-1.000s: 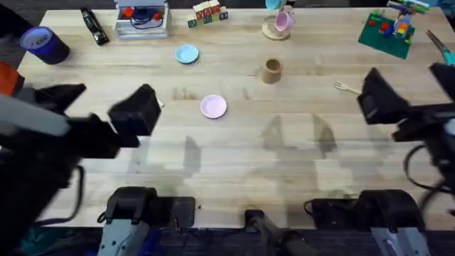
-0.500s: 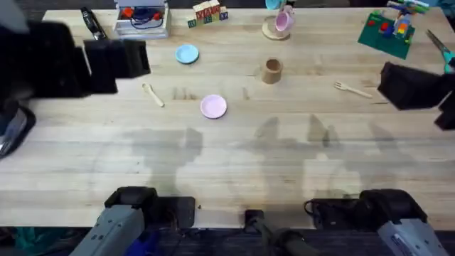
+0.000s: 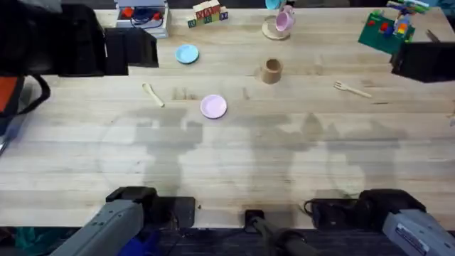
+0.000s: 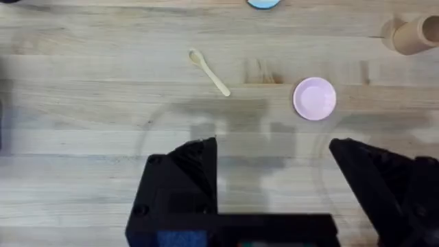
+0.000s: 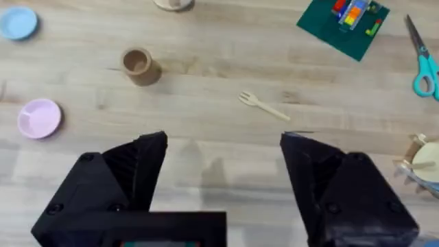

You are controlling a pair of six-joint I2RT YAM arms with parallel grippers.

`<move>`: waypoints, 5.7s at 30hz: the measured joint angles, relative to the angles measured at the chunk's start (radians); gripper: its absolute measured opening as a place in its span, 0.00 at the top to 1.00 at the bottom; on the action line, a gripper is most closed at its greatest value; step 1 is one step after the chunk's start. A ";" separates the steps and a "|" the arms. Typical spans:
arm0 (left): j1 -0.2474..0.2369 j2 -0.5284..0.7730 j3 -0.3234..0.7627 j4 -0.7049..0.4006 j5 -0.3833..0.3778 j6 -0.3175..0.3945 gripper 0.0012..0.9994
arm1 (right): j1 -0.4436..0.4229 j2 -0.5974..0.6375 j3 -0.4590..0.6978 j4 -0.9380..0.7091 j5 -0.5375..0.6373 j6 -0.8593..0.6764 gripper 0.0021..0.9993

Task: Pick up a utensil and set it on the pink plate, then put the other utensil in the container.

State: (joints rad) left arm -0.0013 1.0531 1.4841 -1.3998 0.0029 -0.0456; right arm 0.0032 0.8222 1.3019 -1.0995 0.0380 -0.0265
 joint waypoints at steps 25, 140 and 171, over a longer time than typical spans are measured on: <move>0.000 0.165 0.004 -0.066 -0.084 -0.321 0.01 | 0.000 0.064 0.078 -0.092 0.000 0.000 0.00; 0.157 0.816 -0.201 0.421 -0.023 -0.651 0.00 | 0.000 0.064 0.079 -0.092 0.000 0.000 0.00; 0.151 0.823 -0.198 0.447 -0.003 -0.662 0.55 | 0.000 0.064 0.079 -0.092 0.000 0.000 0.00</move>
State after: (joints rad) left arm 0.1493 1.8764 1.2862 -0.9527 -0.0002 -0.7074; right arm 0.0032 0.8864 1.3811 -1.1915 0.0380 -0.0265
